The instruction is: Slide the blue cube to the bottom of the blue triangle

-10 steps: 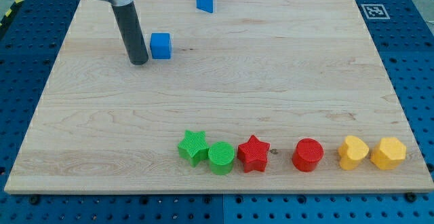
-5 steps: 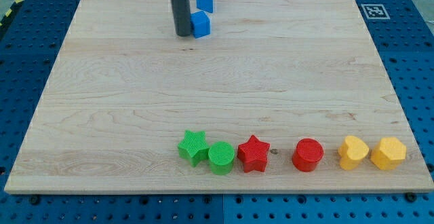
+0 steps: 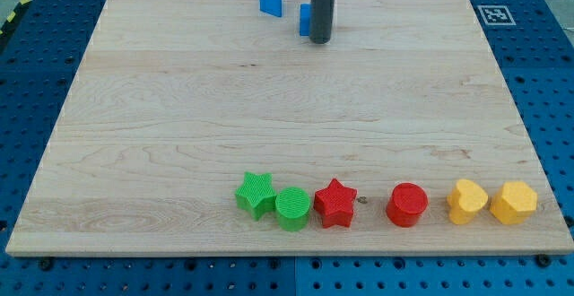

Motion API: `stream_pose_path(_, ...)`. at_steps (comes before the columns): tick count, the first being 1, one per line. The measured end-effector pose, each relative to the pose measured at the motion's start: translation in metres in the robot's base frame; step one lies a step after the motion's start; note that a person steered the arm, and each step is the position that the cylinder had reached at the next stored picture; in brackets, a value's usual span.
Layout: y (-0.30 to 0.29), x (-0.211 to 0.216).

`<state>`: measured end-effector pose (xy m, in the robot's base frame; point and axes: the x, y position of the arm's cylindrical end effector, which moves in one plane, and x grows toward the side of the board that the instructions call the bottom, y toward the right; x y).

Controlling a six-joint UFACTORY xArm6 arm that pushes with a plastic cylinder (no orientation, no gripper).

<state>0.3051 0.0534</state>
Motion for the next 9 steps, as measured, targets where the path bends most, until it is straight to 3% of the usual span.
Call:
stream_pose_path(4,0.035,-0.028)
stream_pose_path(9,-0.045,-0.017)
